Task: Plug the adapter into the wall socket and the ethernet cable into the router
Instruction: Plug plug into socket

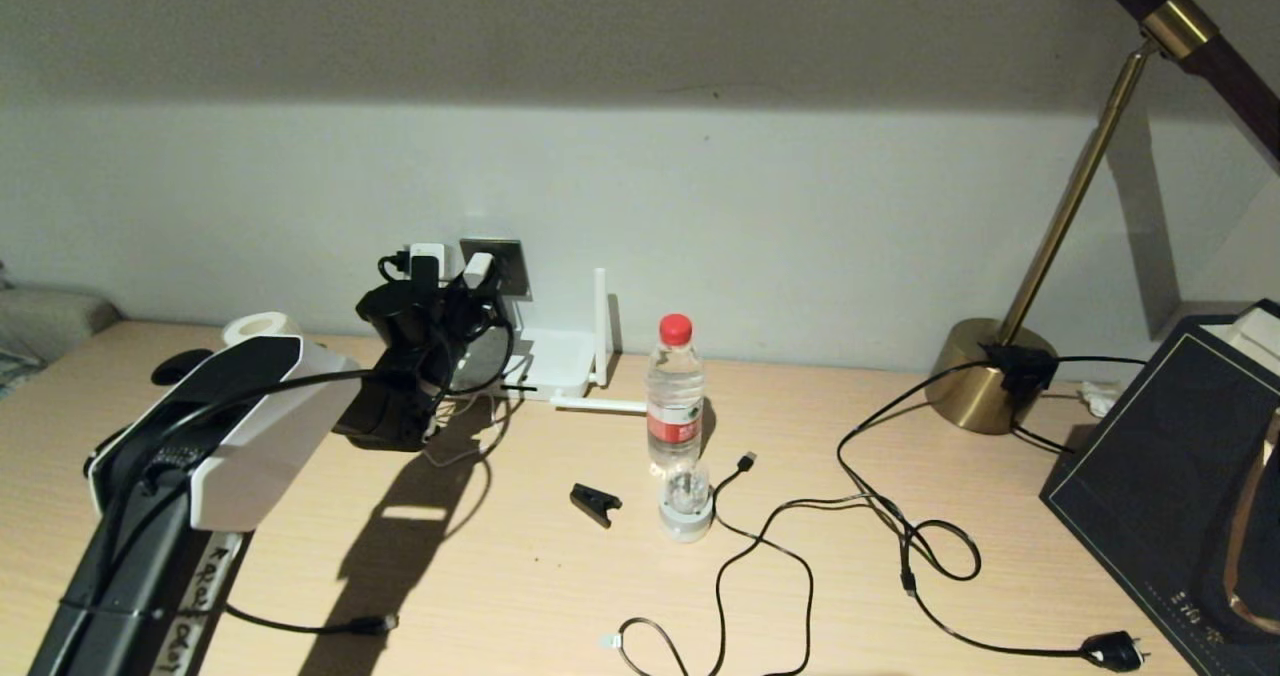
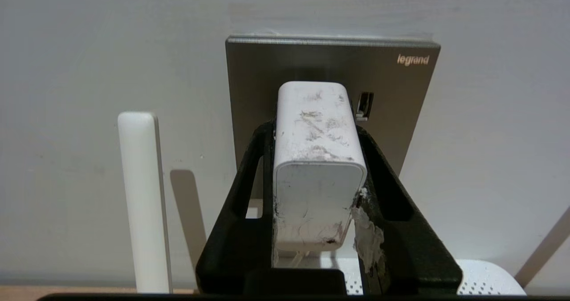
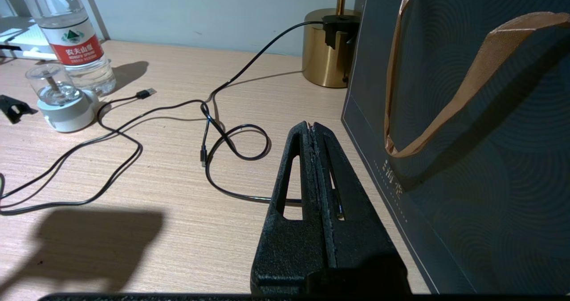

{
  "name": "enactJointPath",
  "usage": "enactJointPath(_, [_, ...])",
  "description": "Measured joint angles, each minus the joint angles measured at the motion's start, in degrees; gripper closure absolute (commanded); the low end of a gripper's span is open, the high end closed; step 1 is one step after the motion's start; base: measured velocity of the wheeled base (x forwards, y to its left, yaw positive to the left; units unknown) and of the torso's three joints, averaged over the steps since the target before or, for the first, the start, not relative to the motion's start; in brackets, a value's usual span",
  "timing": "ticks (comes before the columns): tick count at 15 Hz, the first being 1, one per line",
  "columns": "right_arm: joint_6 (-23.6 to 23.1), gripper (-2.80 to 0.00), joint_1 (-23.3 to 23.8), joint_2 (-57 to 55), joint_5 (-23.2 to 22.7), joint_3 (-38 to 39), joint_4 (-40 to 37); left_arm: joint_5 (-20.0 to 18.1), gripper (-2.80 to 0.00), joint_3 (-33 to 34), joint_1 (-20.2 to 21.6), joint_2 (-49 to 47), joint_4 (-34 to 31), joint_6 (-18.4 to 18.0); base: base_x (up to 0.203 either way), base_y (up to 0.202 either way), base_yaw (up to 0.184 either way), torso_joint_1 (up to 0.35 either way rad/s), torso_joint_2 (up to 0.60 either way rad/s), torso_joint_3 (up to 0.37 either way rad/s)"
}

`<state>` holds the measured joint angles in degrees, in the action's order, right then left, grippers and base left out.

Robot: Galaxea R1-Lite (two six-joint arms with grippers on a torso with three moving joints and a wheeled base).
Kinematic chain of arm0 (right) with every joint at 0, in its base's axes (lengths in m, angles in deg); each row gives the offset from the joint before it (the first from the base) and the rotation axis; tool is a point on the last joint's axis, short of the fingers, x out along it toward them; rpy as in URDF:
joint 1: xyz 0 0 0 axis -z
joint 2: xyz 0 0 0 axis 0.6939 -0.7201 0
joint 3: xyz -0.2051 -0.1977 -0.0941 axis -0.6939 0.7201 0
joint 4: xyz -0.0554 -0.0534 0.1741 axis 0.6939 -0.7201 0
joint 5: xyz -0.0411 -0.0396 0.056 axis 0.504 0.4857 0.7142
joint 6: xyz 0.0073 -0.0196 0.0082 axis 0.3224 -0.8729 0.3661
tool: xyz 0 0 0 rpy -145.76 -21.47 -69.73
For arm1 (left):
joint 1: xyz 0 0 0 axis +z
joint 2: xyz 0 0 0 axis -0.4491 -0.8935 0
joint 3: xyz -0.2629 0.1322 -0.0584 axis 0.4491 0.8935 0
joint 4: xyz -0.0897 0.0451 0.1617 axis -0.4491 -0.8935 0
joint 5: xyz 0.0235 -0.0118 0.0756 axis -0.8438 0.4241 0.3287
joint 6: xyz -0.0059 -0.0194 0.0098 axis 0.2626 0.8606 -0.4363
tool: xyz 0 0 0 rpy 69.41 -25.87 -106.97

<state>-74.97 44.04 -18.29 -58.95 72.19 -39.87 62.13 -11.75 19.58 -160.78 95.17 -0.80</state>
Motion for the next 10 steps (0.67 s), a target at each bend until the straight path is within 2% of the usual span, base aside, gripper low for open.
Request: enactJointPath(10, [0.01,0.00,0.00,0.00,-0.02,0.00,-0.04,0.04,0.00,-0.22,-0.09,0.44,-0.27,-0.11,0.000,0.000,0.000,0.000,0.00,0.000])
